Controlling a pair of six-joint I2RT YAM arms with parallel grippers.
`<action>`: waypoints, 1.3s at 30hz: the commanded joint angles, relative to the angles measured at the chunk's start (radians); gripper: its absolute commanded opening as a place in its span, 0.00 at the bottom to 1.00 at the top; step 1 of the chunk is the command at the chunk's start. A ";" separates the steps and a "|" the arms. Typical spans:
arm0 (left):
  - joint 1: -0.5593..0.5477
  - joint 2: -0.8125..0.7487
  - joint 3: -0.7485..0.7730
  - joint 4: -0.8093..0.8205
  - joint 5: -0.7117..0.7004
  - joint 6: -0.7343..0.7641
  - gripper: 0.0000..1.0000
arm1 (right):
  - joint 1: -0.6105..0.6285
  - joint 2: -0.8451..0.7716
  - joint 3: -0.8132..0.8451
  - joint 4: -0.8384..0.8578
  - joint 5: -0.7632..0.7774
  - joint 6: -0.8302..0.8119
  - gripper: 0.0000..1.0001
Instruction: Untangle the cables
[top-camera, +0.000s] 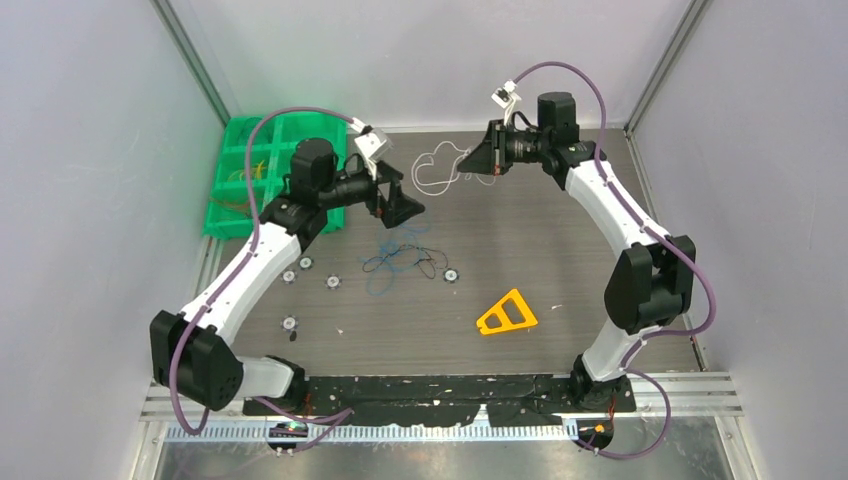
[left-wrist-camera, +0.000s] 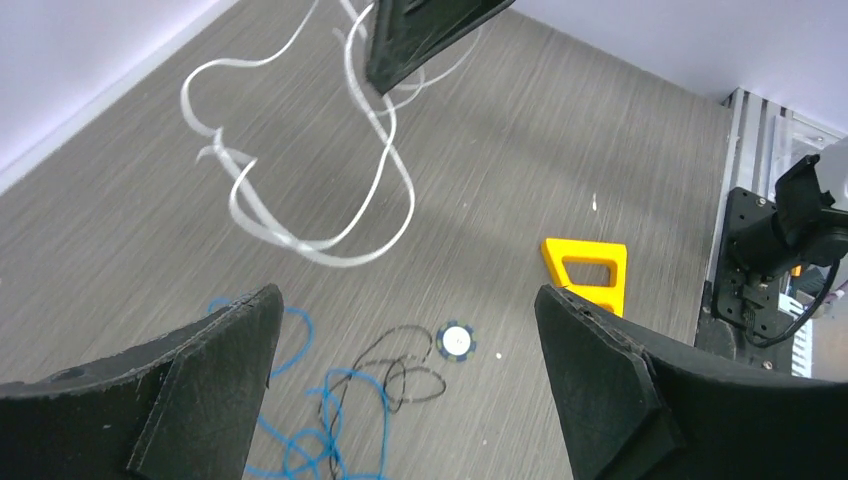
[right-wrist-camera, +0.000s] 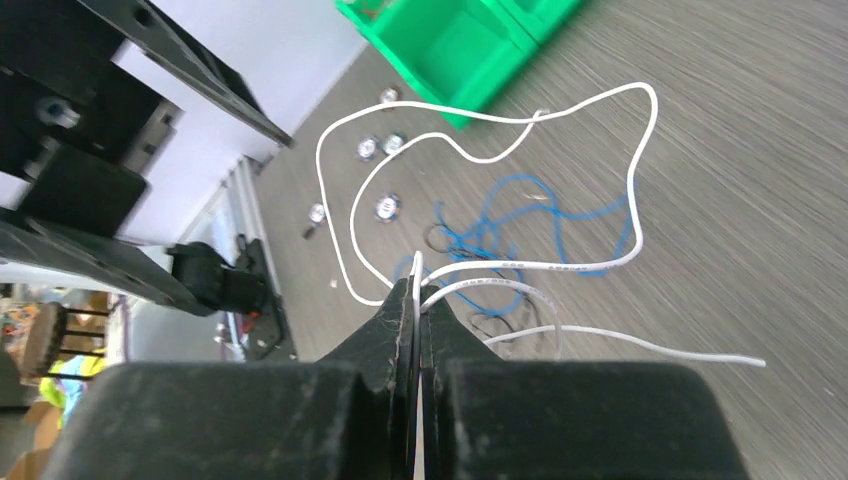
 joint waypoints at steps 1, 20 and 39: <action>-0.085 0.006 0.018 0.161 -0.072 0.019 1.00 | 0.033 -0.056 -0.040 0.189 -0.089 0.203 0.05; -0.172 0.086 0.130 -0.130 -0.171 0.301 0.00 | 0.119 -0.100 -0.067 0.216 -0.126 0.274 0.05; 0.380 0.421 0.659 -0.212 -0.170 -0.184 0.00 | 0.009 -0.048 0.056 -0.195 -0.016 -0.052 0.85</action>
